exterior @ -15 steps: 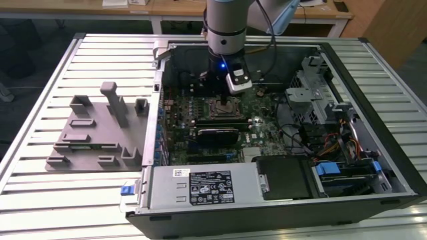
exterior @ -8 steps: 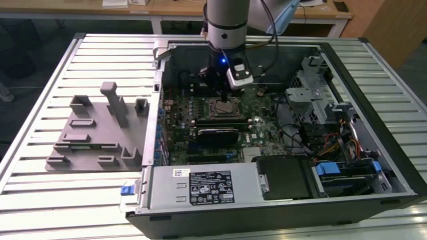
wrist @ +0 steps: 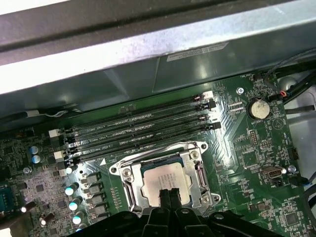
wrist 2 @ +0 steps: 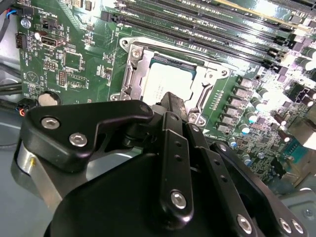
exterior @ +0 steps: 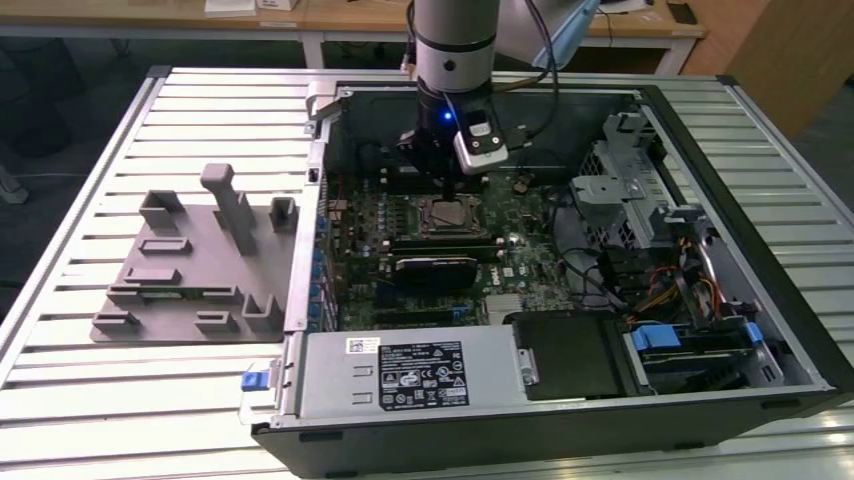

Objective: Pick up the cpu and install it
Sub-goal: 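Install the second cpu locking lever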

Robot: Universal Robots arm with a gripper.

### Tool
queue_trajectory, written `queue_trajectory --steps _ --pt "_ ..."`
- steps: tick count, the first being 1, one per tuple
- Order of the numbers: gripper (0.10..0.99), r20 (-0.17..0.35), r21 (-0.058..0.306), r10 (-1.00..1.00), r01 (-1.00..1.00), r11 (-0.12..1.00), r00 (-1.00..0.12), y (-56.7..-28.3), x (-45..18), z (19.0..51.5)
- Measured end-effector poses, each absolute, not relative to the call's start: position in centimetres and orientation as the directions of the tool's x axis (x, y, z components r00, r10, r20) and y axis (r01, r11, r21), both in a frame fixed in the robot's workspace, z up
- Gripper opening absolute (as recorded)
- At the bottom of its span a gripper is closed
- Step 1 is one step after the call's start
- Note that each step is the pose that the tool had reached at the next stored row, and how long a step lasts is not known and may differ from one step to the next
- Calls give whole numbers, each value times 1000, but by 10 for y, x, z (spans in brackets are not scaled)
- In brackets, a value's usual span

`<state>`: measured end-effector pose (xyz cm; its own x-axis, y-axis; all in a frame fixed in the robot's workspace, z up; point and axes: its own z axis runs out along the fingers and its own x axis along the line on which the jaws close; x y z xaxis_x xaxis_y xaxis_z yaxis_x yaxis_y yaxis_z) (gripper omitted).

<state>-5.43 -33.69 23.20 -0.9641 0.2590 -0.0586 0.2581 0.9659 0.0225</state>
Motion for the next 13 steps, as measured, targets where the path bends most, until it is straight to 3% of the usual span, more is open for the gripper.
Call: queue_trajectory --steps 13 --pt "106 -59 23 259 258 966 -964 -337 -54 236"
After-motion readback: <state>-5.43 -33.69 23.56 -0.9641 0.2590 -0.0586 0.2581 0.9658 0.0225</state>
